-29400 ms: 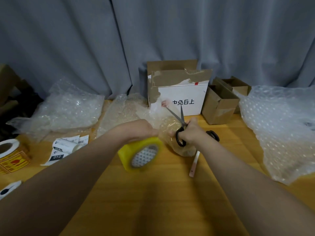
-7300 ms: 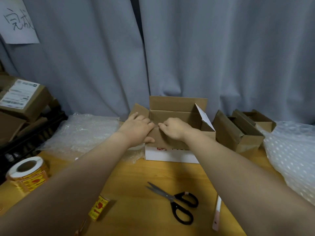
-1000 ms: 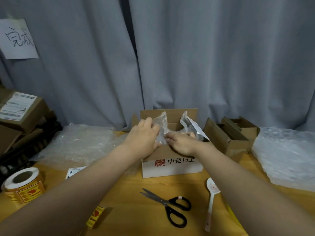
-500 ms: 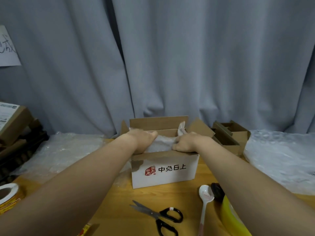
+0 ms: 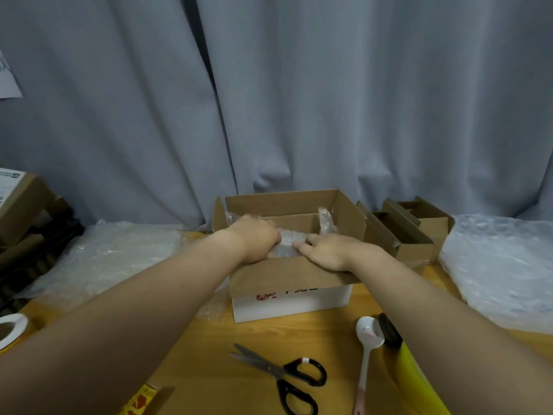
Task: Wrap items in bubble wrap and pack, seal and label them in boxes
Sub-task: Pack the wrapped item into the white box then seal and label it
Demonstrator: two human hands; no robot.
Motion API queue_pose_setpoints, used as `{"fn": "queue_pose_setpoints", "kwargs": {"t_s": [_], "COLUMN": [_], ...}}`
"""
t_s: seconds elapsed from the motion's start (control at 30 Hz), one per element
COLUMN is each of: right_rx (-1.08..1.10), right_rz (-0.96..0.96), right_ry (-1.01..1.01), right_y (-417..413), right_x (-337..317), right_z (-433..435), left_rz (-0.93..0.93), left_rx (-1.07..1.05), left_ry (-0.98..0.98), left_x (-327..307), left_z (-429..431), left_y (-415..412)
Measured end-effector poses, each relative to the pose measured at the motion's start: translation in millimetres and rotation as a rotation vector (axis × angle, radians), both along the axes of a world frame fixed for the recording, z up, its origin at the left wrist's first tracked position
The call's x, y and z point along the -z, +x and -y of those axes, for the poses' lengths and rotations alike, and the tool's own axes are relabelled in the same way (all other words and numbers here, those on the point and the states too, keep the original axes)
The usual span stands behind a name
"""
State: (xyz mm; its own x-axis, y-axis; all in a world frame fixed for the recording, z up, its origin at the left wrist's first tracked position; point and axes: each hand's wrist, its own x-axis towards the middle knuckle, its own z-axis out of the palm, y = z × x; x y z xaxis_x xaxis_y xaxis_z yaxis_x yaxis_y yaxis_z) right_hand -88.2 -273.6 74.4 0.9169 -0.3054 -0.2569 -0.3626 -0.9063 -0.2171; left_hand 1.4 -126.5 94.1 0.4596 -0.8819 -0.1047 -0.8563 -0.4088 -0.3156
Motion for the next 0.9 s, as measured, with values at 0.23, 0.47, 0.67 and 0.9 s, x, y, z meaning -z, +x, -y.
{"fn": "queue_pose_setpoints", "kwargs": {"t_s": [0.23, 0.47, 0.67, 0.9], "right_rx": [0.04, -0.027, -0.02, -0.016], "right_rz": [-0.006, 0.167, 0.301, 0.388], "right_ry": [0.042, -0.166, -0.304, -0.294], "right_y": [2.7, -22.9, -39.0, -46.3], "right_x": [1.7, 5.6, -4.0, -9.3], "right_z": [-4.1, -9.4, -26.9, -28.4], "left_rz": [-0.747, -0.598, -0.572, -0.044], "left_rx": [-0.394, -0.407, -0.337, -0.117], "left_ry": [-0.07, 0.23, 0.124, -0.367], "left_x": [0.2, -3.4, -1.5, 5.1], "left_z": [-1.1, -2.5, -25.8, -41.9], "left_y": [-17.1, -24.8, -28.0, -52.0]}}
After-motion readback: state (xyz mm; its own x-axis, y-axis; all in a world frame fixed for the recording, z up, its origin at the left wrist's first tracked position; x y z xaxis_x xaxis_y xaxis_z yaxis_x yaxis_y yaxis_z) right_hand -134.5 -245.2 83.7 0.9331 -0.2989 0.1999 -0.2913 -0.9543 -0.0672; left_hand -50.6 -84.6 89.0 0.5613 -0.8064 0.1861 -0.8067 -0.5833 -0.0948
